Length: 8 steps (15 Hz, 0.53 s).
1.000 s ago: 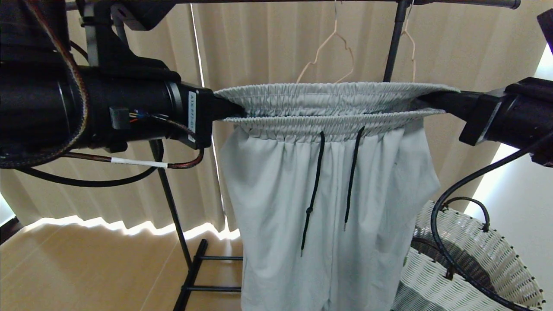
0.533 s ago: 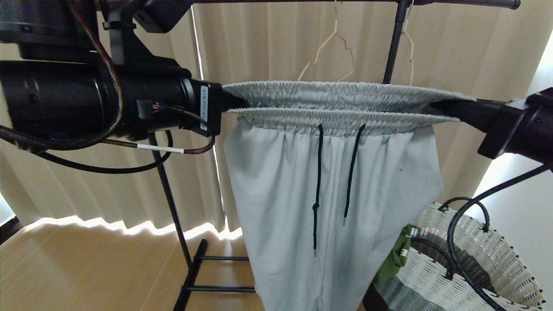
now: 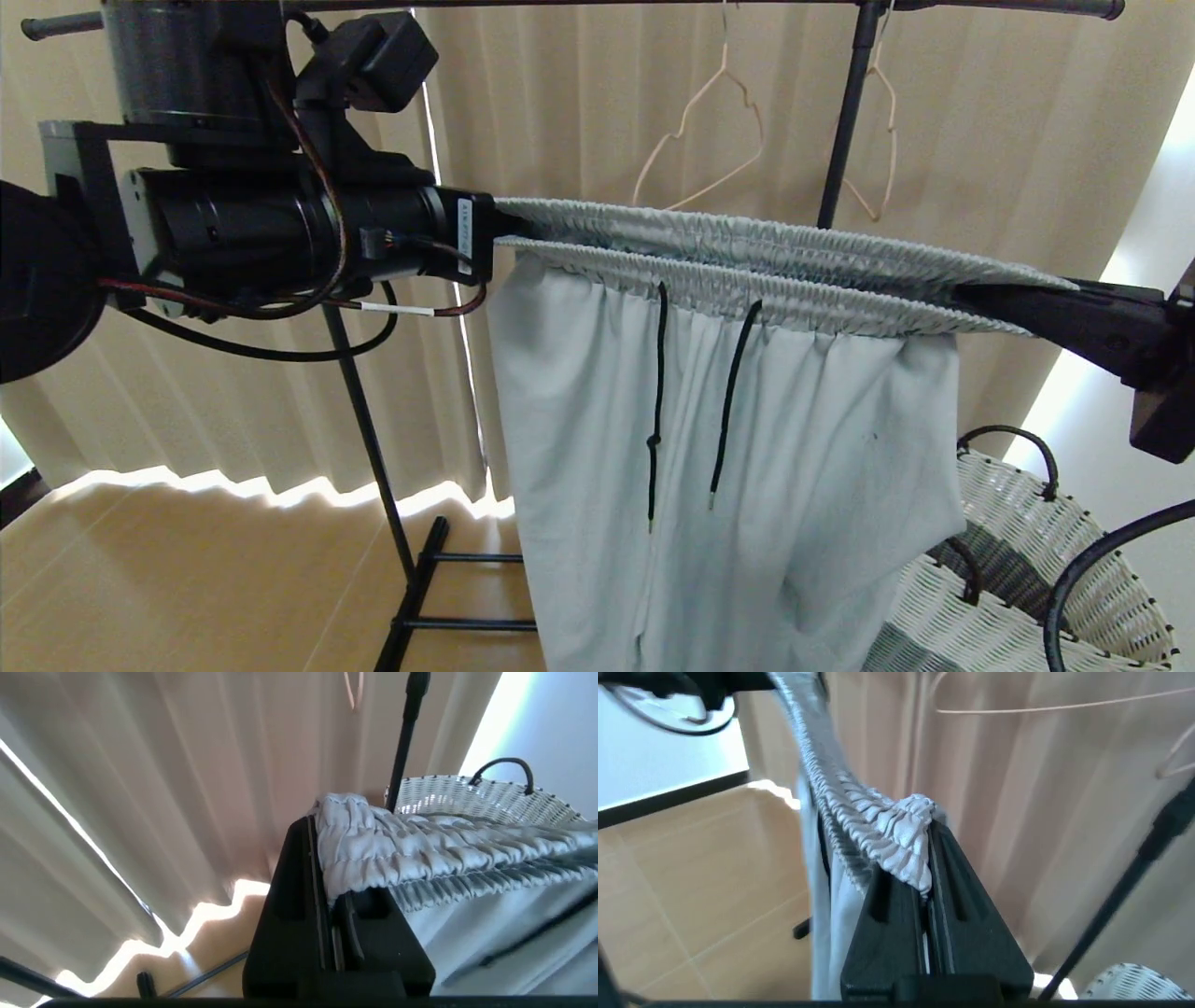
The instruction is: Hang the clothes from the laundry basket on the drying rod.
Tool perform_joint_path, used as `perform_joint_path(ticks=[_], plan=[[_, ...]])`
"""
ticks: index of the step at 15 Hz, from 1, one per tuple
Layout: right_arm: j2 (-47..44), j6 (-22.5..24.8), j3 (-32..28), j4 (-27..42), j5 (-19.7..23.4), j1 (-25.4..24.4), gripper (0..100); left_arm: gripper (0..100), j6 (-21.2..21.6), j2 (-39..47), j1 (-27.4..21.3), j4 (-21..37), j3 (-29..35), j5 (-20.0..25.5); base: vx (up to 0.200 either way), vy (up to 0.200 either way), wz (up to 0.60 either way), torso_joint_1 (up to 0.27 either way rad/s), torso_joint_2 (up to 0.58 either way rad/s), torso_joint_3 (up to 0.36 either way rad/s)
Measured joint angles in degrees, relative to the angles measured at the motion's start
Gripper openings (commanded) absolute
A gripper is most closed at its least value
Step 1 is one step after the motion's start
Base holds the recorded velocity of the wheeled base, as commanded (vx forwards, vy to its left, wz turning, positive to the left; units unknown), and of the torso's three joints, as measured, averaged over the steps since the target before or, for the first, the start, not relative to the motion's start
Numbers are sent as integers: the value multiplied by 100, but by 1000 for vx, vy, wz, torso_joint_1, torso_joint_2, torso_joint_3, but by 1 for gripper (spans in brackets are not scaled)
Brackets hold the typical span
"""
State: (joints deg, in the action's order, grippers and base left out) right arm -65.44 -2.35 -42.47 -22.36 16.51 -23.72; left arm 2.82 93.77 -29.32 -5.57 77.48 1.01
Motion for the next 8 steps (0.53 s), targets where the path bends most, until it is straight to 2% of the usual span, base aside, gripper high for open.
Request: perform_joint_path(ticks=[3,8], plan=[[20,44,28,-13,-59,5,0,0,7,-4,-26,22,-22,-1,0,0,0,0,0,0],[-597,282,-149,-364,-740,304,0,0,30,-402,-28,68,-447,44,0,0,0,0,0,0]])
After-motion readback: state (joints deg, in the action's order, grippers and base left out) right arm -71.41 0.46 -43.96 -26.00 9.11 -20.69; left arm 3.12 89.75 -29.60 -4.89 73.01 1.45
